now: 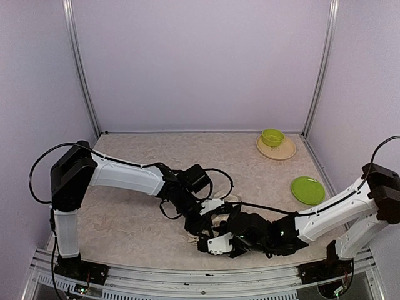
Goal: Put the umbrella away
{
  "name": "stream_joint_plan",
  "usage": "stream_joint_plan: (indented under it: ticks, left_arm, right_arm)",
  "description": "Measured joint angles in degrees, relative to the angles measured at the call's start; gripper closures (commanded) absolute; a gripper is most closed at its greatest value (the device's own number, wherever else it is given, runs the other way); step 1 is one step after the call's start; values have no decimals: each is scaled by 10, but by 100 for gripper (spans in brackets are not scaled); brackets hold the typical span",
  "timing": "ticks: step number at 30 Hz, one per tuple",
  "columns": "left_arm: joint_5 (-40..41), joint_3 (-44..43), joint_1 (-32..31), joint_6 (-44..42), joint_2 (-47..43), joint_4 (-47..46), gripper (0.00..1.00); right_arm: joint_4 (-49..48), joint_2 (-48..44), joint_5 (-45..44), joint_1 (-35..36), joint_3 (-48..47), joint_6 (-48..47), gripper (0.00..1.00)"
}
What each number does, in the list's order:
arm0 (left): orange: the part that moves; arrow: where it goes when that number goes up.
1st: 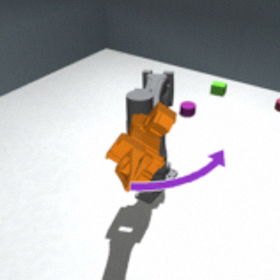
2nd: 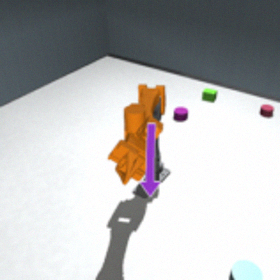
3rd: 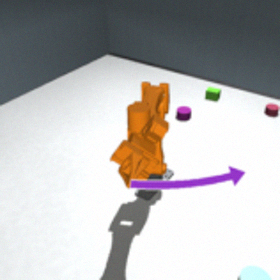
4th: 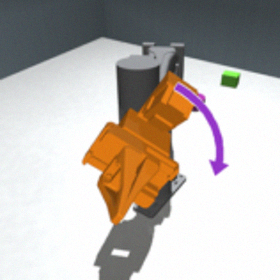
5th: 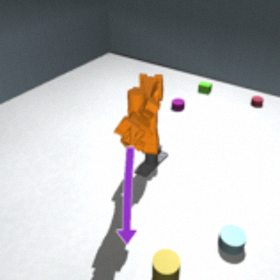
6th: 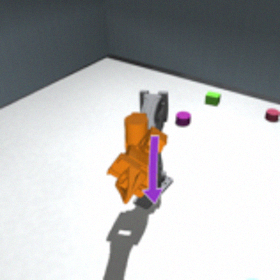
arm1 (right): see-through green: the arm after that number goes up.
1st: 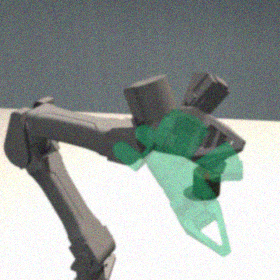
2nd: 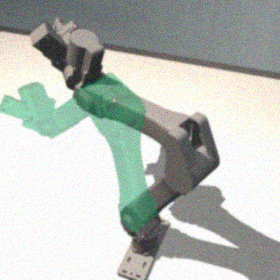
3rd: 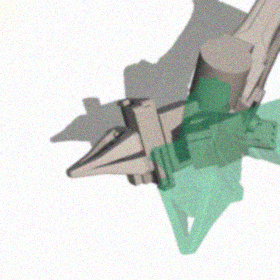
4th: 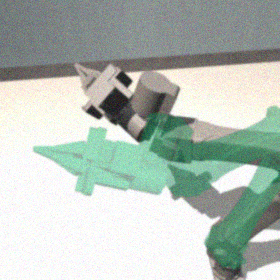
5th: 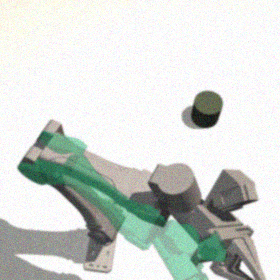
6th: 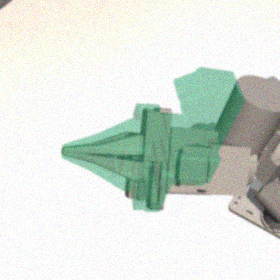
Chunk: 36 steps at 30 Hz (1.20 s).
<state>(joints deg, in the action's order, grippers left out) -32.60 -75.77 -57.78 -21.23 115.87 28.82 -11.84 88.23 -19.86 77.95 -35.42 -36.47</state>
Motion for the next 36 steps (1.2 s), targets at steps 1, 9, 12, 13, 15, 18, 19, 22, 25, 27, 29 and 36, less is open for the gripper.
stream_joint_plan:
  ticks: [1, 9, 12, 13, 15, 18, 19, 22, 25, 27, 29, 36]
  left_arm:
    - [0, 2, 0, 0, 0, 0, 78]
    - [2, 9, 2, 0, -3, -4, 79]
    - [2, 9, 4, 0, -3, -3, 79]
    - [2, 10, 5, 0, -3, -3, 79]
    - [2, 10, 6, 0, -4, 0, 80]
    - [0, 10, 8, 5, -4, 0, 87]
    - [-2, 10, 10, 9, -5, -1, 91]
    - [-16, 23, 21, 35, -13, -10, 100]
    - [-28, 43, 36, 79, -23, -27, 100]
    - [-30, 57, 43, 104, -33, -40, 100]
    - [-25, 75, 45, 130, -50, -50, 100]
    - [39, 103, 45, 204, -113, -49, 100]
  right_arm:
    - [-1, 1, -4, -2, 0, -2, 73]
    - [65, -77, -12, -16, 33, 40, 76]
    - [119, -105, -33, -18, 49, 58, 75]
    - [136, -113, -40, -19, 55, 62, 74]
    - [166, -129, -54, -21, 67, 66, 72]
    - [194, -157, -65, -22, 73, 82, 70]
    - [196, -164, -66, -22, 70, 93, 68]
    - [198, -180, -66, -22, 33, 179, 64]
    - [167, -182, -56, -22, -13, 324, 66]
    - [130, -179, -52, -19, -15, 419, 66]
    - [81, -161, -52, -10, 4, 517, 66]
    - [-39, -20, -22, 21, 33, 662, 58]
